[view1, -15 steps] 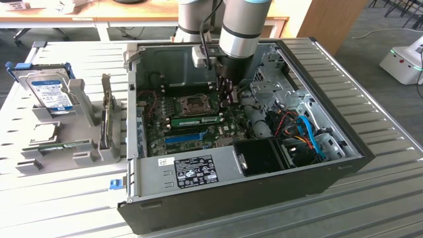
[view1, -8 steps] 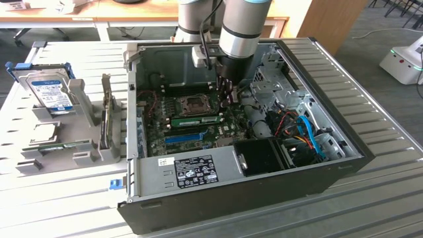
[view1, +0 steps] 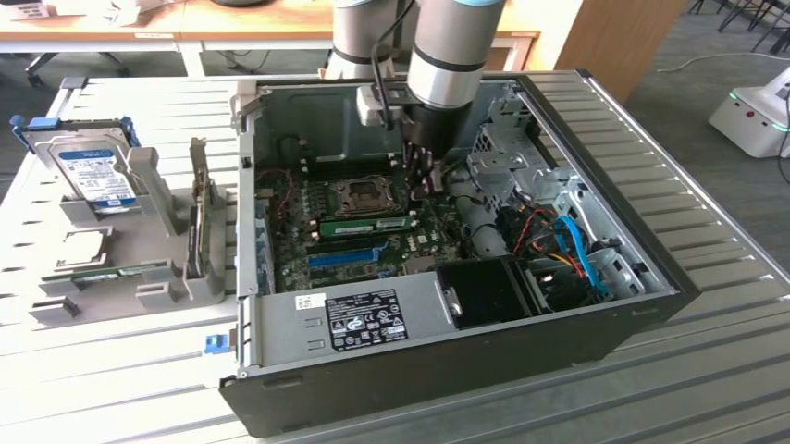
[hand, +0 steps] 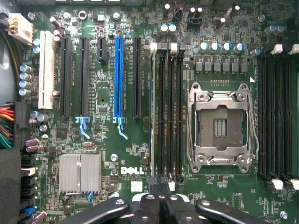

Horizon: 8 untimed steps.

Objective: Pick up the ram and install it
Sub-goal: 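Press down the ram until it locks into place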

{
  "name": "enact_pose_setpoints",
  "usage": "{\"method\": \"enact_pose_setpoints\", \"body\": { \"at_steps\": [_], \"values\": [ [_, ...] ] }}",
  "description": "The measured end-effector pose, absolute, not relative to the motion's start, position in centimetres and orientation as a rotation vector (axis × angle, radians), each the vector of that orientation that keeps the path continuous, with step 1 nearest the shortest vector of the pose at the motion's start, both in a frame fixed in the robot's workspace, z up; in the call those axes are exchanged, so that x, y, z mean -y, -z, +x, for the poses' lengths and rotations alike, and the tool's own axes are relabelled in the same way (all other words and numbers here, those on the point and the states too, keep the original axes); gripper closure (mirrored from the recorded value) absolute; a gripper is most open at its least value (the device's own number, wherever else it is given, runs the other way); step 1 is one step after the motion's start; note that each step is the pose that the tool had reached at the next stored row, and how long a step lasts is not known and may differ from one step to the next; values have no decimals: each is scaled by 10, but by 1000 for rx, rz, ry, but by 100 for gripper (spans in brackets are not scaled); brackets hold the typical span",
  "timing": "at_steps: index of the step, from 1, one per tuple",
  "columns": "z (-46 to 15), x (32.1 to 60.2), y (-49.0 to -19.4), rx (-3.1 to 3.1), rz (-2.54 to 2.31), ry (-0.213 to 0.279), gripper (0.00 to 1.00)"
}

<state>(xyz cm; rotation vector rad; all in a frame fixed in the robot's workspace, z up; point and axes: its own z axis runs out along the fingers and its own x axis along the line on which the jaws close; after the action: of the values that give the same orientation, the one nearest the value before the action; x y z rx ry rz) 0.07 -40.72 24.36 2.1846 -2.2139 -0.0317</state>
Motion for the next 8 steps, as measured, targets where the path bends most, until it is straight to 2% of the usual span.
{"method": "enact_pose_setpoints", "body": {
  "at_steps": [8],
  "values": [
    [-8, 407, -244, 2214, 2184, 32, 90]
  ]
}}
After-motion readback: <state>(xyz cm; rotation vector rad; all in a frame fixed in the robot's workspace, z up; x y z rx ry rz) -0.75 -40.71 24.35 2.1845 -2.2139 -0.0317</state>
